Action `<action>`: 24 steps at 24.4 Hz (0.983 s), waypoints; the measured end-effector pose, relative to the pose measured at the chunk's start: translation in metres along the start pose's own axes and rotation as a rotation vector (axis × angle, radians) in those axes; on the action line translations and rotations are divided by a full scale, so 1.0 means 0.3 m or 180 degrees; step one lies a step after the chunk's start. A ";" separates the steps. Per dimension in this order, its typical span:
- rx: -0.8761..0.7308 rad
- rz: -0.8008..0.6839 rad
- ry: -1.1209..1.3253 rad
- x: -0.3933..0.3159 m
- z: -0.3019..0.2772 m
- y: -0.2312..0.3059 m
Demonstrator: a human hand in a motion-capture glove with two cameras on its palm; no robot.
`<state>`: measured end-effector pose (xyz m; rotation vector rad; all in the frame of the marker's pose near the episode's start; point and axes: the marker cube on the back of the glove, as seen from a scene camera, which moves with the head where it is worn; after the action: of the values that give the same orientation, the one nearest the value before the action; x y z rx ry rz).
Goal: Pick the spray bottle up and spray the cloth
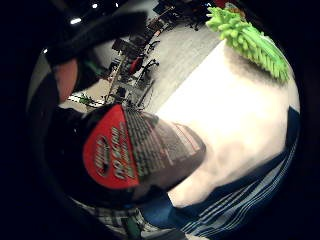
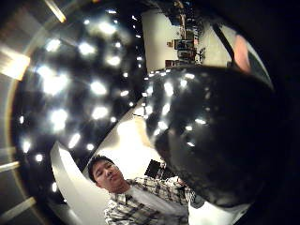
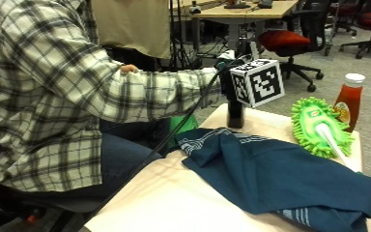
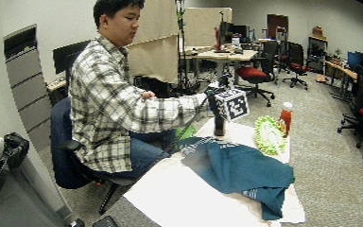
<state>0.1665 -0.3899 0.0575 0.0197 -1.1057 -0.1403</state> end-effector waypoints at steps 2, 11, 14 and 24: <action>-0.0006 0.0009 0.0060 0.007 -0.015 0.015; 0.0043 0.0122 0.1444 -0.006 -0.162 0.094; 0.0066 0.0333 0.2462 -0.033 -0.229 0.171; 0.0330 0.0838 0.3749 -0.215 -0.309 0.765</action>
<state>0.2445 -0.1595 -0.0218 0.0419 0.0680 0.1621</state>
